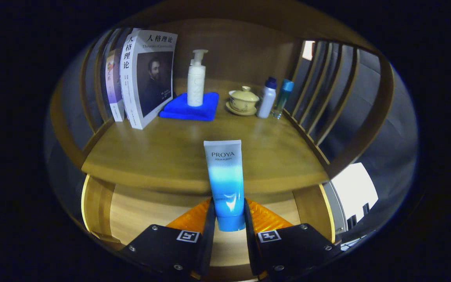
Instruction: Pull open the drawer, take out the items inside it, and place them on the countertop above the cabinet.
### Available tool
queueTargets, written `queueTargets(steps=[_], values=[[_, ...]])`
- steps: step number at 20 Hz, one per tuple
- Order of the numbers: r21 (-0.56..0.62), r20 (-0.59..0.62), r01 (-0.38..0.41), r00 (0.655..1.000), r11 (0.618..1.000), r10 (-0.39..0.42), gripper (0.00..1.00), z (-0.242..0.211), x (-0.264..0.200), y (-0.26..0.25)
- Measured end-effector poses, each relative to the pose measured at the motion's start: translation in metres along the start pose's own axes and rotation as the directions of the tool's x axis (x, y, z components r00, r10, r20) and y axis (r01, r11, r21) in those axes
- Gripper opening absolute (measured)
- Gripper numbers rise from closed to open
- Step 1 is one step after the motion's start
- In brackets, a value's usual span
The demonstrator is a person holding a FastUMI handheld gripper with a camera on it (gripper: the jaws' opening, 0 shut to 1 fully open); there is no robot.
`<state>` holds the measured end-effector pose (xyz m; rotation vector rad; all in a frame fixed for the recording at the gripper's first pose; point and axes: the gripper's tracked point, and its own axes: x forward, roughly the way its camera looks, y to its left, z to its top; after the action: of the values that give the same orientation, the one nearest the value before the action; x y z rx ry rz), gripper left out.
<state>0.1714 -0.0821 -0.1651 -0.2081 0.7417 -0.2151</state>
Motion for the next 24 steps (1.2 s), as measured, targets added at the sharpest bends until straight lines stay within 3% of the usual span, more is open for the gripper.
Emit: queueTargets(steps=[8, 18, 22, 24], values=[[-0.04, 0.033, -0.042, 0.999, 0.998, 0.043, 0.4, 0.044, 0.061, 0.012], [0.03, 0.071, -0.077, 0.995, 0.997, 0.075, 0.48, 0.059, 0.075, 0.008], [0.038, 0.157, -0.128, 0.98, 0.991, 0.121, 0.93, 0.061, 0.048, 0.019], [0.1, 0.194, -0.132, 0.975, 0.986, 0.111, 0.96, 0.058, 0.023, 0.02]])
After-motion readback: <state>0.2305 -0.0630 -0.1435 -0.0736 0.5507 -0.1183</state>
